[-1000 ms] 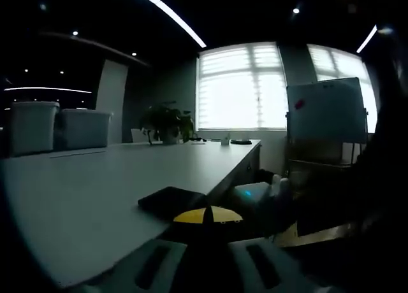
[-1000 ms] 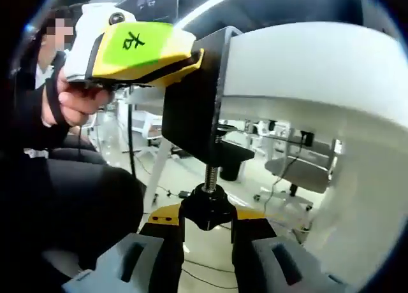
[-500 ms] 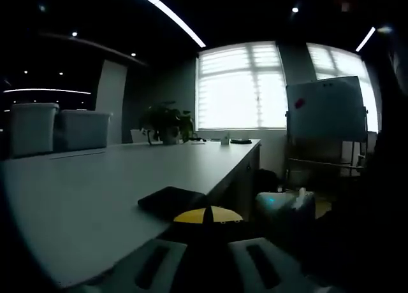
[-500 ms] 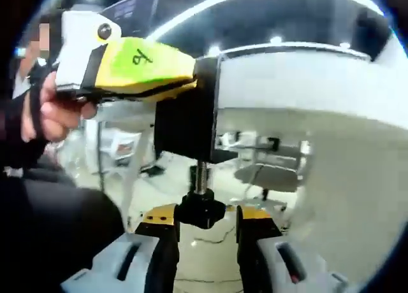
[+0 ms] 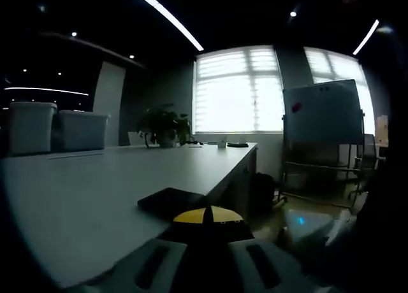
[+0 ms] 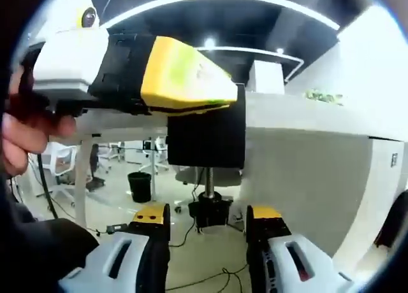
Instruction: Clamp the fixed fixture on the desktop, loosen the retaining clip, secure it to the edge of the desk, and tighten the retaining clip.
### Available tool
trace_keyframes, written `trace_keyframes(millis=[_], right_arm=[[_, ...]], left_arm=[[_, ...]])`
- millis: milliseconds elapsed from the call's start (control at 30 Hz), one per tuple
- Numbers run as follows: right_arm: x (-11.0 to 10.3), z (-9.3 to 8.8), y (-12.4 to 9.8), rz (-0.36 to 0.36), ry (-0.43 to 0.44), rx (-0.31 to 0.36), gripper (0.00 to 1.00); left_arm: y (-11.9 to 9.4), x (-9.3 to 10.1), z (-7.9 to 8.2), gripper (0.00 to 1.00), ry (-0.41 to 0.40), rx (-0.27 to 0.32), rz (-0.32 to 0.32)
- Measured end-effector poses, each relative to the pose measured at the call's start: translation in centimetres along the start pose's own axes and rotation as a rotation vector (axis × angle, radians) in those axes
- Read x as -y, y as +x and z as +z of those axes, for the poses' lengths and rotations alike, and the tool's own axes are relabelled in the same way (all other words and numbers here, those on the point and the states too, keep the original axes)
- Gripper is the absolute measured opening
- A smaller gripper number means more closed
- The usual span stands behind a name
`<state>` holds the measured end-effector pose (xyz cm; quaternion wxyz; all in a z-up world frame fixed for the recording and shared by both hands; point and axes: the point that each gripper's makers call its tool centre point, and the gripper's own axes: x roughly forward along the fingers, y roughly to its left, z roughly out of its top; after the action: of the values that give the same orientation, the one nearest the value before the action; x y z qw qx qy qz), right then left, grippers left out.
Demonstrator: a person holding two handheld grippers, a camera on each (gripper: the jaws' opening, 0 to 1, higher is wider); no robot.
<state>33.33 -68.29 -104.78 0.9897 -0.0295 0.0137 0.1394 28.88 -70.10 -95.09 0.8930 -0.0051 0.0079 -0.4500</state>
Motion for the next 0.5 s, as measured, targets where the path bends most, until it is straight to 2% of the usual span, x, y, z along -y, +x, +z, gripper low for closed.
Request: trace_keyframes(millis=[100,233,300,500], right_arm=[[0.3,-0.6,0.2,-0.012,-0.03,-0.033,0.46],[1.1,-0.4,0.1,-0.047,-0.056,-0.025,0.42],[0.9,0.1,0.2,-0.044,-0.028,-0.007,0.41],[-0.2,0.1,0.9,-0.028,-0.051,-0.015,0.41]], left_arm=[[-0.1,0.0,0.0,0.01,-0.004,0.006,-0.003],[-0.1,-0.1,0.0,0.01,-0.005,0.007,-0.004],[-0.1,-0.1,0.0,0.01,-0.004,0.007,-0.003],[-0.1,-0.2,0.0,0.01,-0.002,0.004,0.001]])
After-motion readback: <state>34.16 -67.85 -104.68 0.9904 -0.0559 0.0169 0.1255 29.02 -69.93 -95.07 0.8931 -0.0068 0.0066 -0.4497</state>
